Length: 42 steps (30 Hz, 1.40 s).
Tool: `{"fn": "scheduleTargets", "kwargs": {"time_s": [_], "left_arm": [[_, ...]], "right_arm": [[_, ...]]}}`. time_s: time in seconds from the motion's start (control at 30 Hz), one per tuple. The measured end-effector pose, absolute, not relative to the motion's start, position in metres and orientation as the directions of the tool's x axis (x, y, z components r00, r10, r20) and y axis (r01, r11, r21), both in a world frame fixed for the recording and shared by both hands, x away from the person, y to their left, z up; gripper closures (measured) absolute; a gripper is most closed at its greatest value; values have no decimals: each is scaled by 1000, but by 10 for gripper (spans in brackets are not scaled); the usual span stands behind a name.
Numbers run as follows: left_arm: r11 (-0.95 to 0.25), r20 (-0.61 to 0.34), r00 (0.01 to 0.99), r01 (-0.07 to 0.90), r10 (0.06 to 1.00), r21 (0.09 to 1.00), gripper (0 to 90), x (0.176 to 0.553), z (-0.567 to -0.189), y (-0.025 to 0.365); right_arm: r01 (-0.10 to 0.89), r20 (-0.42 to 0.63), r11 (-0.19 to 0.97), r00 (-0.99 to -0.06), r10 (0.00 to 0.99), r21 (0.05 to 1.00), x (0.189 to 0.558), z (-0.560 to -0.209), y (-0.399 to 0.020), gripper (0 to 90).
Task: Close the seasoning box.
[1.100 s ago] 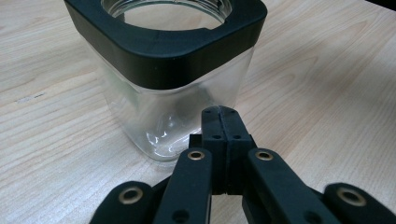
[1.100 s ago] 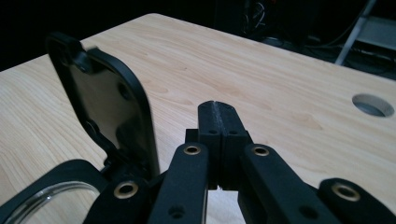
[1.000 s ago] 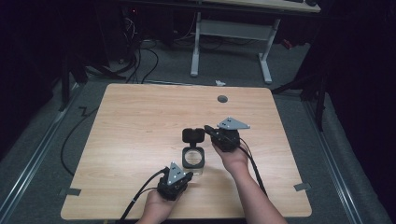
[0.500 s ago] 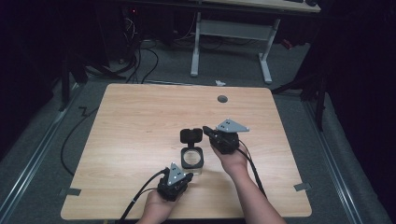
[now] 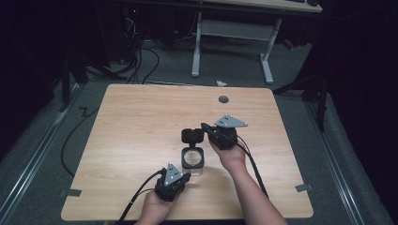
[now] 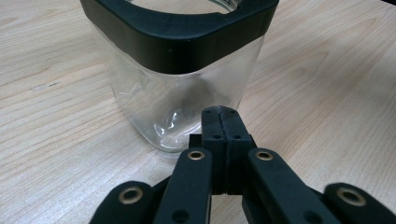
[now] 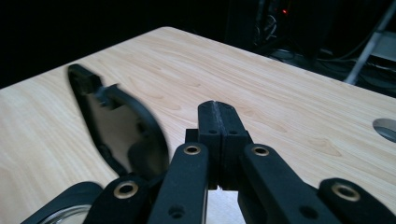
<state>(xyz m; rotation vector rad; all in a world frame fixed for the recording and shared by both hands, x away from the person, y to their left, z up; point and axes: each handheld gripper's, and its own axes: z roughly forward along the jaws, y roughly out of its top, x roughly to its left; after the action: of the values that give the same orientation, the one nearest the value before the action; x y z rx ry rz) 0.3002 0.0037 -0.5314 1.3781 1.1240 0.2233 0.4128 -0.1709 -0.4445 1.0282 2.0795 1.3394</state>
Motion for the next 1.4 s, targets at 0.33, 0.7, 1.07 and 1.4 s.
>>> {"fn": "scheduleTargets", "kwargs": {"time_s": [0.33,0.7,1.07,1.4], "left_arm": [[257,-492,497,468,715,846,900,302,-531,6],[233,-480,498,478,722,847,900,301,-532,9],[246,-478,486,466,732,850,900,306,-533,14],[260,-468,482,436,741,861,846,305,-527,36]], "right_arm": [[315,6,275,-666,746,908,385,-450,-173,900],[221,-60,265,-652,755,938,378,-413,-164,900],[296,20,262,-697,717,918,337,-459,-156,900],[284,7,241,-659,752,928,320,-465,-181,900]]}}
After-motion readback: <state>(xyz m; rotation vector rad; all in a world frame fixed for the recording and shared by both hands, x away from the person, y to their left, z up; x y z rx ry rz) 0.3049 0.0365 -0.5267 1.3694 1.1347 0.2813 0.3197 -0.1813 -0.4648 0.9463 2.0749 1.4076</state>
